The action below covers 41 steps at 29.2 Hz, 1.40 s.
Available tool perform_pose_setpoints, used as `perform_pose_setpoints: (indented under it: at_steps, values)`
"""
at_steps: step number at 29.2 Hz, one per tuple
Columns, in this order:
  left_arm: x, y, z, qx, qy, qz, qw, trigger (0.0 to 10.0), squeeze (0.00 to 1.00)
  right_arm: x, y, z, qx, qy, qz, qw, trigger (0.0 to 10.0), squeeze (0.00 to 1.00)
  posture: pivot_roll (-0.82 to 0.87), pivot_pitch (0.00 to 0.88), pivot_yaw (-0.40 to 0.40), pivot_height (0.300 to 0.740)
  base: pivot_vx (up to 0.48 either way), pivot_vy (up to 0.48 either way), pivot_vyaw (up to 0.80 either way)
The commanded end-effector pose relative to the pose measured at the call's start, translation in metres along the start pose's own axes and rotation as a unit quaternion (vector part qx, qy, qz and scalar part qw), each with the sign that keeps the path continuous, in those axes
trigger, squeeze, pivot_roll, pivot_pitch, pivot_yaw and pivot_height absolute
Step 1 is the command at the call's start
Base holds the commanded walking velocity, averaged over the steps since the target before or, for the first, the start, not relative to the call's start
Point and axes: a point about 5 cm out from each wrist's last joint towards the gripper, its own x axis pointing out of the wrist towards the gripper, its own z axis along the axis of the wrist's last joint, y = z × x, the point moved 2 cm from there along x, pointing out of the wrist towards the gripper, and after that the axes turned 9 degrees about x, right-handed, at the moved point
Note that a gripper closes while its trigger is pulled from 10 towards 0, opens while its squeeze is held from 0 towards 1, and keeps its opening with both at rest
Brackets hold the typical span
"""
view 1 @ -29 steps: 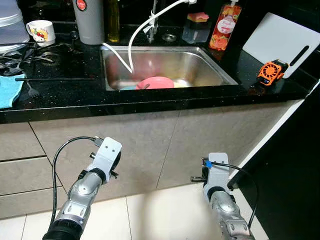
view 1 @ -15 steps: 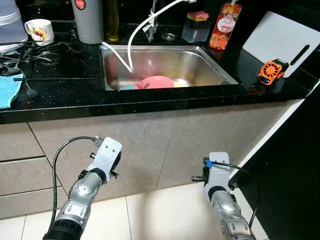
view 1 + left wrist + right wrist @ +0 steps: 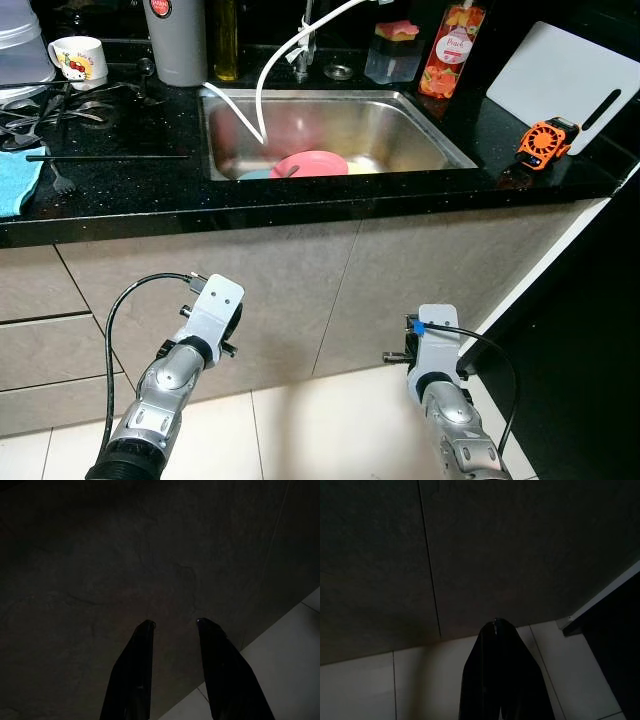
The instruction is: Kitchen organization
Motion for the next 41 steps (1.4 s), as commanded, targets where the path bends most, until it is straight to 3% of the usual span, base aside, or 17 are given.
perform_pose_setpoints:
  at_steps: [1, 41]
  values:
    - [0.0017, -0.0065, 0.0015, -0.001, 0.001, -0.009, 1.000, 10.0, 0.00, -0.0001, -0.0031, 0.0005, 0.001, 0.003, -0.004, 1.000, 10.0, 0.00, 0.13, 0.064, -0.090, 0.740, 0.000, 0.000, 0.00]
    - [0.0028, -0.0068, 0.0019, -0.001, 0.001, -0.010, 1.000, 10.0, 0.00, 0.0008, -0.0035, 0.0007, 0.001, 0.003, -0.004, 1.000, 10.0, 0.00, 0.12, 0.058, -0.091, 0.740, 0.000, 0.000, 0.00]
